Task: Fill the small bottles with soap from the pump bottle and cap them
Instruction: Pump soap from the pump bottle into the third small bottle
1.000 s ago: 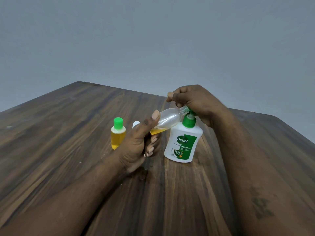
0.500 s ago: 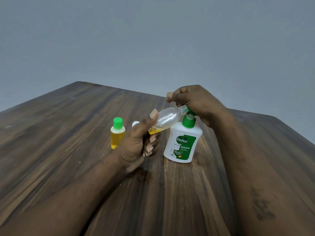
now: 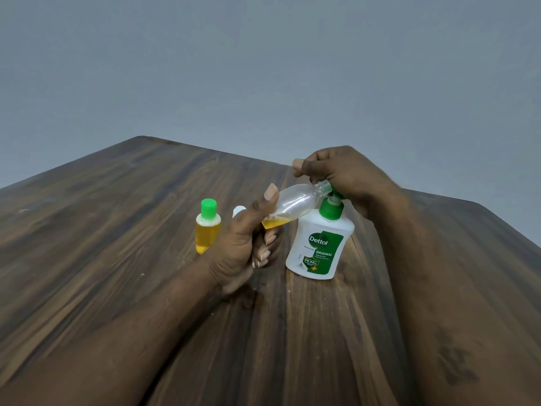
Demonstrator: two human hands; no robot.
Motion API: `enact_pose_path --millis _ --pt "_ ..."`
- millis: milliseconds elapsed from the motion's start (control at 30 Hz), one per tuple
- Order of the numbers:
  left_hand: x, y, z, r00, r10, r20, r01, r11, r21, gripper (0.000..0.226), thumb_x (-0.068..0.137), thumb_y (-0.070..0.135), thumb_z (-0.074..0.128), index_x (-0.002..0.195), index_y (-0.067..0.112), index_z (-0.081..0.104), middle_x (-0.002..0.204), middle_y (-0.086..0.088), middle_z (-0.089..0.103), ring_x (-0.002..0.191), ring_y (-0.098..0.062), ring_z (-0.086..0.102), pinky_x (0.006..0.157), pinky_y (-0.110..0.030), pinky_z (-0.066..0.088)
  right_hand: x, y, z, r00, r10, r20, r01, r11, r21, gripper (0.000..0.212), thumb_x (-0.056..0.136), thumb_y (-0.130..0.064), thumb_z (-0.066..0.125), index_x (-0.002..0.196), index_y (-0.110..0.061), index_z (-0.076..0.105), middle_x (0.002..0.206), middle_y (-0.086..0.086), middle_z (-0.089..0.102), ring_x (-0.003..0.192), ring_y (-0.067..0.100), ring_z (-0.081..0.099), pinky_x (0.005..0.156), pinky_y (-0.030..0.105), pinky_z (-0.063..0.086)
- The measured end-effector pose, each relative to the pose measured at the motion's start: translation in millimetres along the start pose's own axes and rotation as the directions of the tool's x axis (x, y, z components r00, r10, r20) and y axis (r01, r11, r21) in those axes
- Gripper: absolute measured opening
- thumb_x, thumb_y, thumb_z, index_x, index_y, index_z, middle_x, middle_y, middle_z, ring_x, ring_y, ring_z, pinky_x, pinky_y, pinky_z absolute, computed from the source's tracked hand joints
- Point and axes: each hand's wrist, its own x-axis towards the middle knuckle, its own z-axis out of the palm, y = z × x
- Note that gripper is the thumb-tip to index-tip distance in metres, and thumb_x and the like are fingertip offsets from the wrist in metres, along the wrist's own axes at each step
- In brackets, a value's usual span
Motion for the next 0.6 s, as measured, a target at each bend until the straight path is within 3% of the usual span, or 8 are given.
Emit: enact_pose_path --millis 133,267,367,433,533,600 --pt "0 0 -1 1.000 -0.011 -0.002 0.011 1.000 -0.006 0.047 0.092 0.051 0.063 0.072 0.016 0.040 0.041 0.012 0.042 0.032 -0.004 0.037 0.036 -0.014 0.031 -2 -2 3 1.000 -0.015 0.012 0.015 1.000 -0.018 0.028 0.092 -0.038 0.076 0.090 -0.010 0.080 0.080 0.004 0.068 0.076 0.017 0.058 0.078 0.039 0.048" --pt "-3 3 0 1.000 -0.016 -0.017 0.016 1.000 -0.017 0.048 0.092 0.053 0.064 0.071 0.015 0.041 0.039 0.012 0.042 0.030 -0.004 0.038 0.036 -0.013 0.032 -2 7 9 0.986 0.148 0.071 -0.151 0.987 0.050 0.025 0.090 -0.031 0.078 0.068 -0.020 0.081 0.099 0.012 0.077 0.092 0.030 0.067 0.099 0.051 0.054" --pt "-2 2 0 1.000 -0.013 -0.012 0.013 1.000 -0.017 0.046 0.089 0.046 0.065 0.068 0.014 0.039 0.038 0.010 0.039 0.030 -0.004 0.035 0.036 -0.013 0.030 0 8 7 0.988 0.130 0.079 -0.132 0.991 0.024 0.022 0.094 -0.033 0.074 0.080 -0.017 0.082 0.105 0.013 0.078 0.098 0.033 0.068 0.103 0.058 0.052" --pt "-1 2 0 1.000 -0.003 -0.002 0.003 1.000 -0.009 0.044 0.085 0.047 0.061 0.065 0.015 0.038 0.038 0.009 0.037 0.030 -0.004 0.033 0.036 -0.013 0.029 -1 4 4 0.995 0.085 0.057 -0.085 0.996 0.004 0.024 0.096 -0.035 0.072 0.085 -0.015 0.081 0.102 0.011 0.078 0.093 0.030 0.067 0.099 0.056 0.054" --pt "0 2 1 1.000 0.001 -0.014 -0.001 1.000 0.000 0.044 0.092 0.047 0.063 0.070 0.015 0.041 0.039 0.012 0.043 0.031 -0.004 0.040 0.037 -0.012 0.032 -3 -2 0 1.000 0.002 0.024 -0.001 1.000 -0.018 0.025 0.098 -0.035 0.069 0.091 -0.013 0.080 0.070 -0.011 0.071 0.077 0.016 0.060 0.080 0.039 0.051" --pt "2 1 0 1.000 0.003 -0.028 -0.003 1.000 0.004 0.044 0.089 0.051 0.061 0.072 0.015 0.042 0.041 0.013 0.045 0.033 -0.003 0.042 0.038 -0.012 0.034 -5 -5 0 1.000 -0.025 0.001 0.025 0.999 -0.026 0.026 0.099 -0.035 0.068 0.091 -0.013 0.079 0.063 -0.012 0.065 0.074 0.015 0.056 0.077 0.035 0.046"
